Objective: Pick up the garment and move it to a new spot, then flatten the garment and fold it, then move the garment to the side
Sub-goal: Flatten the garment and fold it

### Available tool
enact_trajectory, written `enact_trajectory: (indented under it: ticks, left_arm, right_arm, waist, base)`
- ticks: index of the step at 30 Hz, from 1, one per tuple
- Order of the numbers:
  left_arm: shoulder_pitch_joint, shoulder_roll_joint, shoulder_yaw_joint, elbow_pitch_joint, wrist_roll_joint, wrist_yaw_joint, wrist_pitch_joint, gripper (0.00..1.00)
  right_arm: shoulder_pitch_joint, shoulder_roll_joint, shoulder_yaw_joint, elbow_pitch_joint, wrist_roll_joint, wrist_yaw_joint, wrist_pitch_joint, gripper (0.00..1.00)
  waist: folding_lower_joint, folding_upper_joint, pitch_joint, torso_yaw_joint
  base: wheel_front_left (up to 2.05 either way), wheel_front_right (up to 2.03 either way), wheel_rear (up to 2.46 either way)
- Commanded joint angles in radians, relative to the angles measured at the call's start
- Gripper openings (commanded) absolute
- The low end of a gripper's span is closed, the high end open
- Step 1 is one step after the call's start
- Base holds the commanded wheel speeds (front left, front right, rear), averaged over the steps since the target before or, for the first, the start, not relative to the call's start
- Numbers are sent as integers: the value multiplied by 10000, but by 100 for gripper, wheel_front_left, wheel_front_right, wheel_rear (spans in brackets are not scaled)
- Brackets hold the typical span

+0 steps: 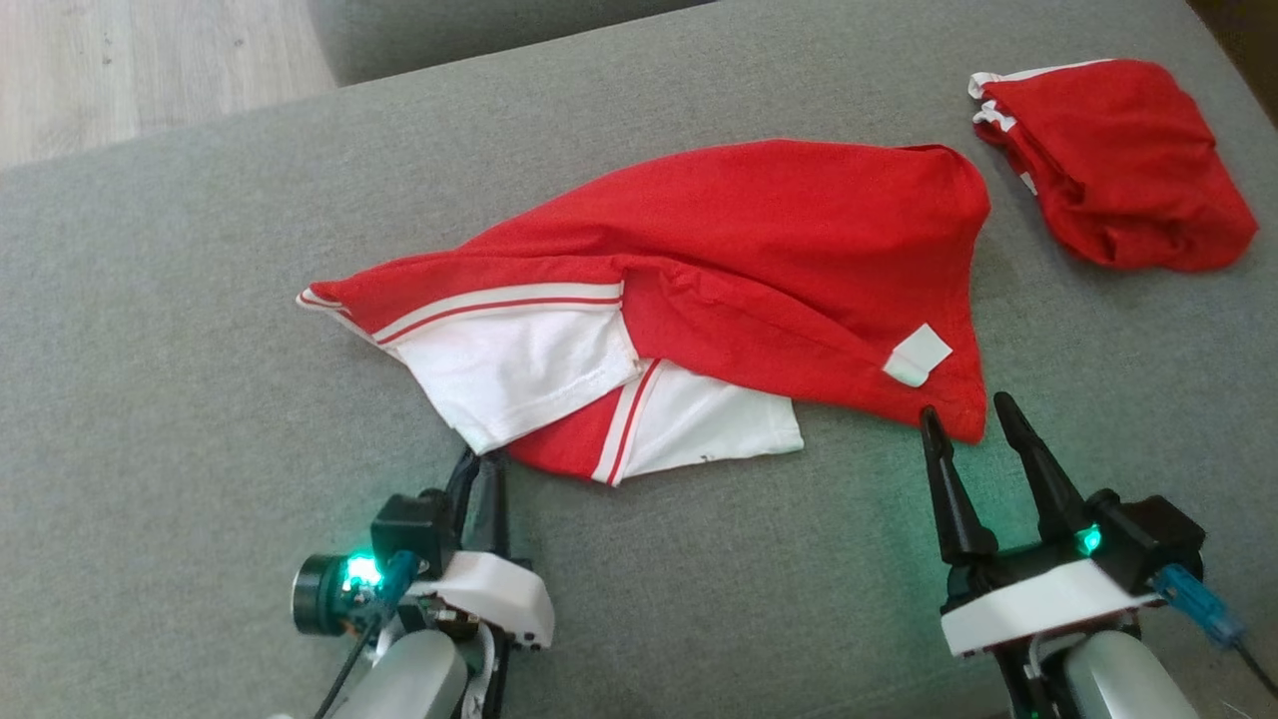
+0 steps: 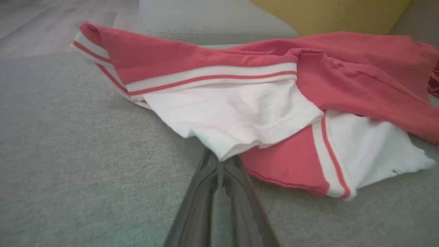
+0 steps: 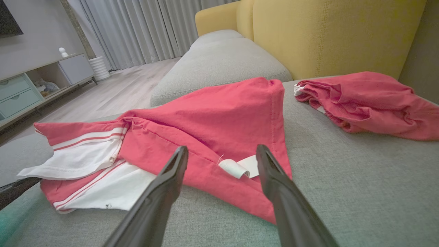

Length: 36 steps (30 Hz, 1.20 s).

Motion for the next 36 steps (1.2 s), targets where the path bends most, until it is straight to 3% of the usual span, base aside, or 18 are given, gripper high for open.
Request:
enact_trajectory:
  ticks: [1, 2, 7, 12, 13, 15, 20, 26, 27, 28, 29, 36]
  left_arm:
    - [-383, 141, 235, -361, 128, -60, -129, 30]
    - [-415, 161, 207, -411, 166, -79, -168, 35]
    - [-619, 242, 132, -532, 287, -74, -203, 36]
    - [-906, 311, 152, -565, 310, -47, -130, 45]
    - [-943, 316, 151, -581, 287, -75, -107, 51]
    - [-982, 308, 152, -628, 185, -172, -31, 100]
    - [-868, 245, 145, -753, -235, -389, 494, 100]
    - [-677, 194, 426, -1063, -647, -244, 644, 100]
    - [-637, 177, 473, -1115, -736, -252, 650, 90]
    - [-601, 174, 495, -1159, -789, -252, 663, 42]
    - [-557, 174, 502, -1194, -829, -250, 685, 0]
    - [-294, 153, 459, -1411, -1077, -437, 661, 0]
  right_arm:
    - [-158, -90, 228, -220, 82, 67, -38, 100]
    - [-161, -84, 230, -215, 86, 67, -38, 100]
    - [-172, -76, 252, -194, 109, 67, -38, 100]
    - [-183, -75, 278, -177, 120, 67, -38, 100]
    - [-184, -78, 275, -178, 120, 67, -38, 100]
    - [-188, -77, 260, -184, 122, 67, -38, 100]
    - [-187, -63, 208, -193, 129, 67, -38, 100]
    - [-203, -38, 176, -220, 139, 67, -38, 100]
    - [-206, -33, 173, -226, 141, 67, -38, 100]
    - [-209, -32, 172, -228, 141, 67, -38, 100]
    - [-209, -31, 166, -227, 144, 67, -38, 100]
    - [-187, -29, 87, -201, 163, 67, -38, 100]
  waist:
    - [0, 0, -1, -10]
    - [0, 0, 0, -19]
    - [0, 0, 10, -79]
    - [0, 0, 11, -164]
    - [0, 0, 12, -181]
    - [0, 0, 19, -206]
    - [0, 0, 36, -228]
    - [0, 0, 102, -209]
    - [0, 0, 113, -204]
    - [0, 0, 122, -198]
    - [0, 0, 129, -189]
    - [0, 0, 129, -97]
  base:
    - [0, 0, 0]
    - [0, 0, 0]
    - [0, 0, 0]
    - [0, 0, 0]
    - [0, 0, 0]
    - [0, 0, 0]
    - [0, 0, 0]
    - [0, 0, 0]
    - [0, 0, 0]
    - [0, 0, 0]
    - [0, 0, 0]
    - [0, 0, 0]
